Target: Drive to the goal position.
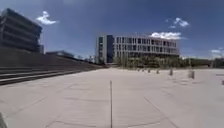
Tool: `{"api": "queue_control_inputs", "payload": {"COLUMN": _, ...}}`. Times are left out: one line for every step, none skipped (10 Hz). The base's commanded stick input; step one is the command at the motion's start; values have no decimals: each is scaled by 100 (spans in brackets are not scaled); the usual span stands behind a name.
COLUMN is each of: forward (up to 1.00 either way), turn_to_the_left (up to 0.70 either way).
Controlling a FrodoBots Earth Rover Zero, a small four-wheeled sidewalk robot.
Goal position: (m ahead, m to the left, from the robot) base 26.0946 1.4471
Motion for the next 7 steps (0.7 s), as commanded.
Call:
{"api": "queue_control_inputs", "payload": {"forward": 100, "turn_to_the_left": 0}}
{"api": "queue_control_inputs", "payload": {"forward": 100, "turn_to_the_left": 0}}
{"api": "queue_control_inputs", "payload": {"forward": 100, "turn_to_the_left": 0}}
{"api": "queue_control_inputs", "payload": {"forward": 100, "turn_to_the_left": 0}}
{"api": "queue_control_inputs", "payload": {"forward": 100, "turn_to_the_left": 0}}
{"api": "queue_control_inputs", "payload": {"forward": 100, "turn_to_the_left": 0}}
{"api": "queue_control_inputs", "payload": {"forward": 100, "turn_to_the_left": 0}}
